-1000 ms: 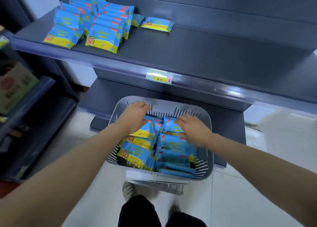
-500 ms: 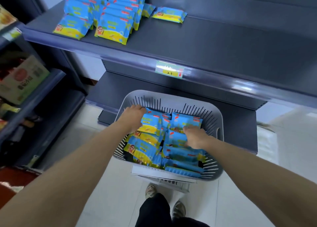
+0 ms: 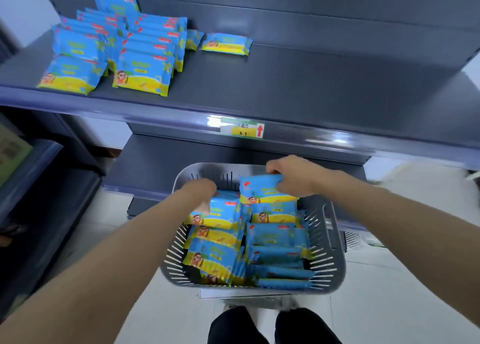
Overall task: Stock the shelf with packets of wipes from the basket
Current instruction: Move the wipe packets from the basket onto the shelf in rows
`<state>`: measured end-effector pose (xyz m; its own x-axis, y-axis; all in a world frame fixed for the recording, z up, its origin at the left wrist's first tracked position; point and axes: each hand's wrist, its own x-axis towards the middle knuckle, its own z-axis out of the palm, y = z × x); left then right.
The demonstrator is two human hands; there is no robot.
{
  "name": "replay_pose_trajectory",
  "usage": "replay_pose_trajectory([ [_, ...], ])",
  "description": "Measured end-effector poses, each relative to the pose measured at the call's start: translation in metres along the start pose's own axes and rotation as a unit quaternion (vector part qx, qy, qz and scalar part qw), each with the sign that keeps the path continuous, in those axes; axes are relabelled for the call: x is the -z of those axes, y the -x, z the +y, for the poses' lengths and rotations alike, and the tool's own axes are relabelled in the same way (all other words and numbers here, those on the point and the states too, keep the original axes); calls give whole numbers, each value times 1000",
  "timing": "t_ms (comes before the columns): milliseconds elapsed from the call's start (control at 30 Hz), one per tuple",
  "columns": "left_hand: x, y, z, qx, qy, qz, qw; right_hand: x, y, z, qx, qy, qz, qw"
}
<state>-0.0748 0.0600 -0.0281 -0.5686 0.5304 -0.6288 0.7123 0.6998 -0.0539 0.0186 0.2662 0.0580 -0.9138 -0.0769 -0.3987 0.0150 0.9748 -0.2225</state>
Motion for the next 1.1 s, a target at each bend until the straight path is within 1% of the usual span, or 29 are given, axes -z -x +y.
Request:
replay_pose_trajectory([
  [67,23,12,-4,-24,2,10,1000,41,0,-1,10,-22,62,998],
  [100,35,19,-7,-30,6,29,999,62,-2,-1,14,-35,98,995],
  [200,80,45,-17,-46,60,113,991,118,-19,4,16,-81,214,973],
  [267,112,63,-25,-49,93,178,978,147,-41,6,4,-92,265,960],
  [367,153,86,-42,-49,160,279,946,175,-78,8,-11,-108,282,953],
  [433,175,95,-54,-44,202,325,923,187,-101,11,-17,-103,281,954],
  [533,204,90,-74,-25,221,380,898,197,-135,16,-15,-89,262,961],
  [600,220,77,-88,2,218,391,894,200,-159,19,-4,-79,239,968],
  [733,244,41,-106,44,215,358,907,207,-206,26,16,-71,200,977],
  [933,254,-10,-113,59,206,311,926,224,-265,38,36,-62,192,979],
  [1100,264,-44,-119,78,234,318,915,230,-298,43,67,-46,204,976],
])
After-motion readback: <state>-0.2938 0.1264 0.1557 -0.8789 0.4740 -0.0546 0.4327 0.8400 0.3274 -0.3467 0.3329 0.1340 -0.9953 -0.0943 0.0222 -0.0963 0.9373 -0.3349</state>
